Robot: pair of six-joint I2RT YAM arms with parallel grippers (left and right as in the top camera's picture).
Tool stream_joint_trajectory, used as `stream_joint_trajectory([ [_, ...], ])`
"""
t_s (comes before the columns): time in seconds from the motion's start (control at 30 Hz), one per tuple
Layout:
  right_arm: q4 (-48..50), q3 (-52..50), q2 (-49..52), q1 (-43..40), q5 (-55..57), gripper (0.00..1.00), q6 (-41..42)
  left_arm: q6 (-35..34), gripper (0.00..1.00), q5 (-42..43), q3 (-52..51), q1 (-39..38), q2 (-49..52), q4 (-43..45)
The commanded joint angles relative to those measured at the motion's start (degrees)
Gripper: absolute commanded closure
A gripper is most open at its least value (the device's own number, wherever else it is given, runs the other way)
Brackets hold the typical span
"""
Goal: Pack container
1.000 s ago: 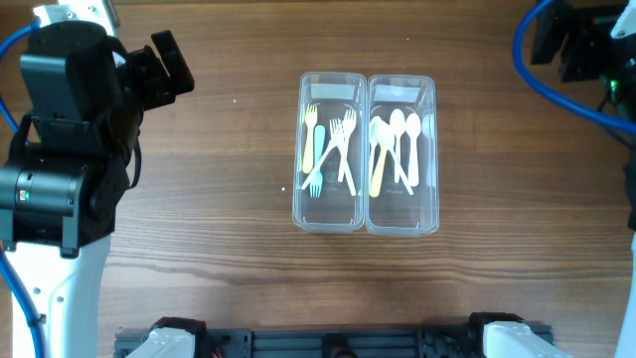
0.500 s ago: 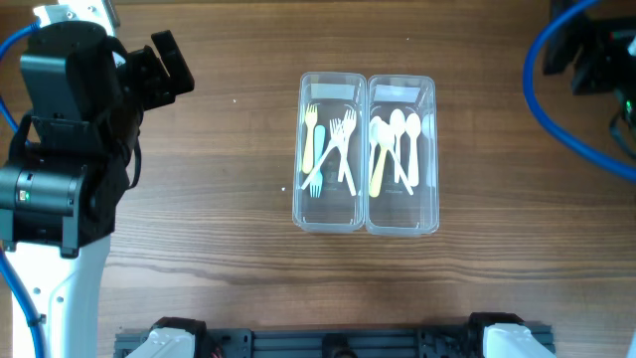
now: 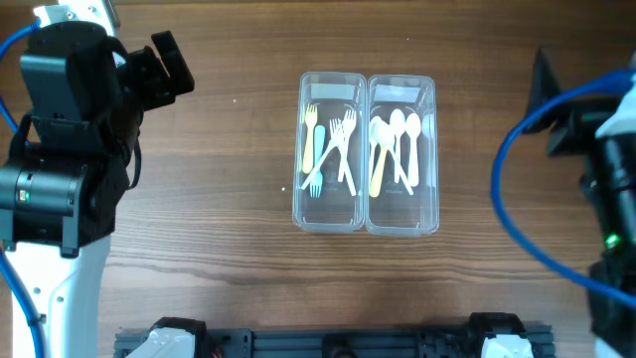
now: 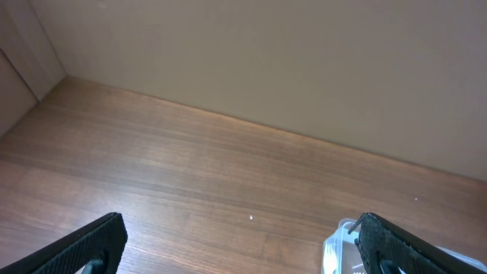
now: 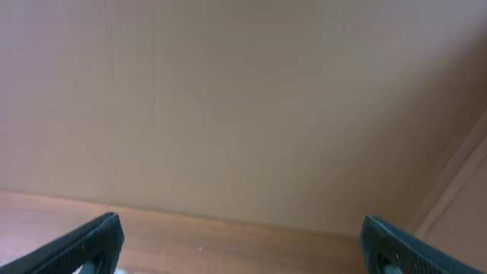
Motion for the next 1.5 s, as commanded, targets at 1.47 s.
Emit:
stream_joint_trajectory([
  [1.47, 23.2, -70.2, -46.0, 0.1, -3.9, 0.0, -0.6, 0.1, 0.0, -0.7, 0.4, 0.0, 0.0, 0.1],
])
